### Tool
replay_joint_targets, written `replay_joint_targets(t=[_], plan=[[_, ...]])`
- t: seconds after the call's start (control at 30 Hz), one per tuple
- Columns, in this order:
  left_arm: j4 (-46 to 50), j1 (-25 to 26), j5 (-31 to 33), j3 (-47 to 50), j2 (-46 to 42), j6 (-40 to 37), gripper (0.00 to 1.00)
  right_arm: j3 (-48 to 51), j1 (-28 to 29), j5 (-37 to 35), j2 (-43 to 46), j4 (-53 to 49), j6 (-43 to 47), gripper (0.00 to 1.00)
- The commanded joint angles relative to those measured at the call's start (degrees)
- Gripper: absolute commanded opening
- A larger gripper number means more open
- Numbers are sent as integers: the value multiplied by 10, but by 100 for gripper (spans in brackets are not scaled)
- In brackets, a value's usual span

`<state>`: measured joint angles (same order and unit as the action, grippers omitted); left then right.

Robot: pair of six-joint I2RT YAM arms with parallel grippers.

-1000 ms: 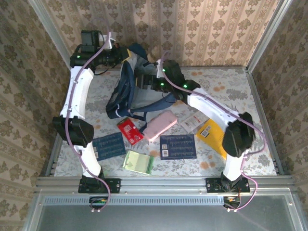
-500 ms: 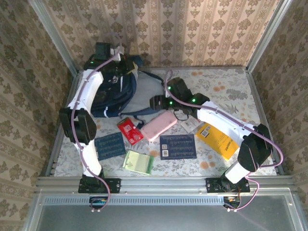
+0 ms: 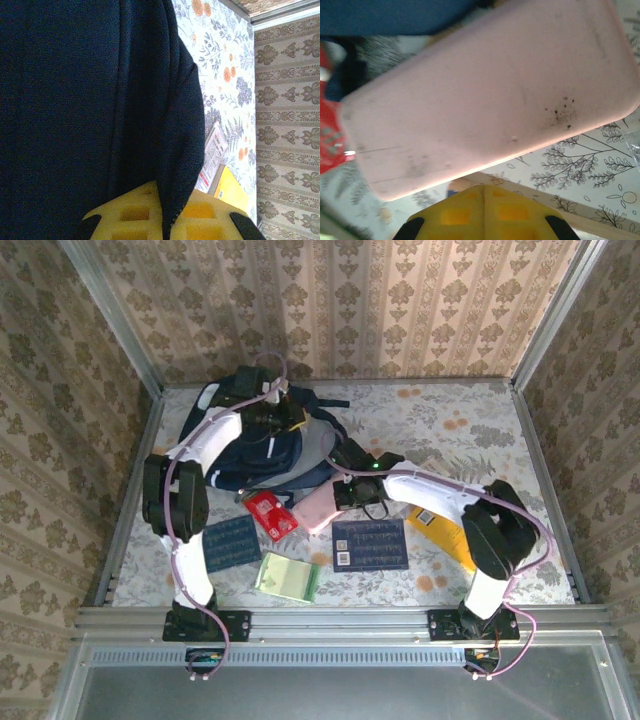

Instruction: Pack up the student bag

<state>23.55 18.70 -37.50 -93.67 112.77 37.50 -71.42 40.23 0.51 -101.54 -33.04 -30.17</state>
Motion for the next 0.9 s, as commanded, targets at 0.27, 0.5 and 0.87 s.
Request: replay_joint_targets(t=[0.27, 0.5, 0.87], plan=[[-17, 15, -33, 6, -32, 16, 0, -38, -53, 12, -113, -2, -26, 0], [-33, 8, -49, 14, -27, 35, 0, -112, -100, 52, -162, 14, -45, 0], [-80, -13, -76, 33, -20, 84, 0, -229, -177, 56, -200, -25, -23, 29]])
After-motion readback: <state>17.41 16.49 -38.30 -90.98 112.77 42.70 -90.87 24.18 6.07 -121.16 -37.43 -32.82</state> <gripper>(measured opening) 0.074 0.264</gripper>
